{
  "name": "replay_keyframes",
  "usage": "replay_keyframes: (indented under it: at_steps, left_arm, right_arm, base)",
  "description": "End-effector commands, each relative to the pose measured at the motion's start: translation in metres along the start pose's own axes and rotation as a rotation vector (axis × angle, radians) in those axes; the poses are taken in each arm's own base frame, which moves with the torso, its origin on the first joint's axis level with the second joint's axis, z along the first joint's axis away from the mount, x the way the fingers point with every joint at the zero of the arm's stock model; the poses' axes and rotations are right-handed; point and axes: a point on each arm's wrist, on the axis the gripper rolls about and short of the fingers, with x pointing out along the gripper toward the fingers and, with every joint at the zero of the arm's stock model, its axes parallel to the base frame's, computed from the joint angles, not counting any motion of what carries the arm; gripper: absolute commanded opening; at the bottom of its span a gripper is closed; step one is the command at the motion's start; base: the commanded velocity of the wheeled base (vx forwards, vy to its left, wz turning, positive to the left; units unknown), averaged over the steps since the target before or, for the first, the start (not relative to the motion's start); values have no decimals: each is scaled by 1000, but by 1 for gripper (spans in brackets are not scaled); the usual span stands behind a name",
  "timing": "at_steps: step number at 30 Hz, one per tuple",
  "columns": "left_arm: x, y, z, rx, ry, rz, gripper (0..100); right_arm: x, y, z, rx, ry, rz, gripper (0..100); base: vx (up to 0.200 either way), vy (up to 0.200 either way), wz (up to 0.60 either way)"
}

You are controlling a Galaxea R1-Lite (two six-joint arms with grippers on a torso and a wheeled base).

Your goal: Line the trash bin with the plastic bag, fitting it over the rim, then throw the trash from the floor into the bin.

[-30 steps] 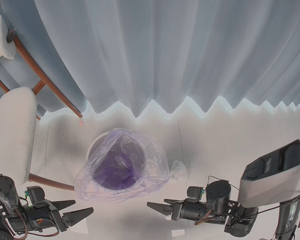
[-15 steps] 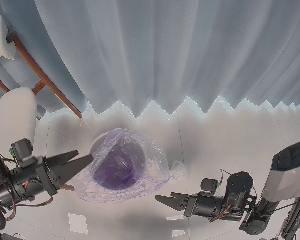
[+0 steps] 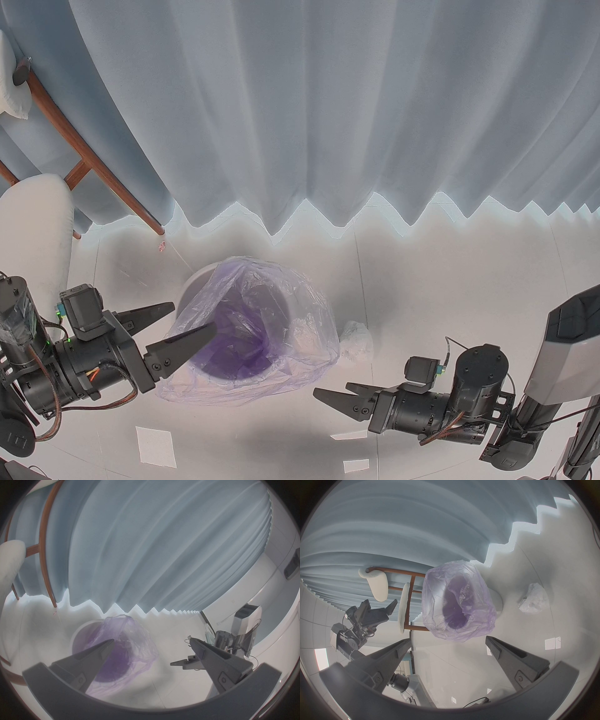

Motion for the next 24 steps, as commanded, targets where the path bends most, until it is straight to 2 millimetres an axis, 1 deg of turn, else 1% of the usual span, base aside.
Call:
replay_keyframes:
  at_steps: [1,2,4,5,9,15,19,24]
  left_arm:
    - [15,12,-9,-12,26,53,100]
    - [16,15,-10,-10,12,70,100]
    - [16,15,-10,-10,12,70,100]
    - [18,17,-15,-8,-2,80,100]
    - [18,17,-14,-8,-17,79,100]
    - [21,16,-5,-15,-70,63,100]
    - [19,11,-1,-96,-124,20,100]
    - [9,11,-16,-99,-77,26,100]
  right_arm:
    - [0,2,1,-18,-13,9,100]
    - [0,2,1,-22,-11,9,100]
    - [0,2,1,-22,-11,9,100]
    - [0,2,-1,-22,-7,11,100]
    - [0,3,-2,-23,-1,12,100]
    - [0,3,-2,-25,-3,11,100]
    - [-2,2,-4,-25,7,4,100]
    - [-2,2,-4,-27,8,5,100]
  base:
    - [0,0,0]
    - [0,0,0]
    - [0,0,0]
    - [0,0,0]
    - [0,0,0]
    - [0,0,0]
    - [0,0,0]
    - [0,0,0]
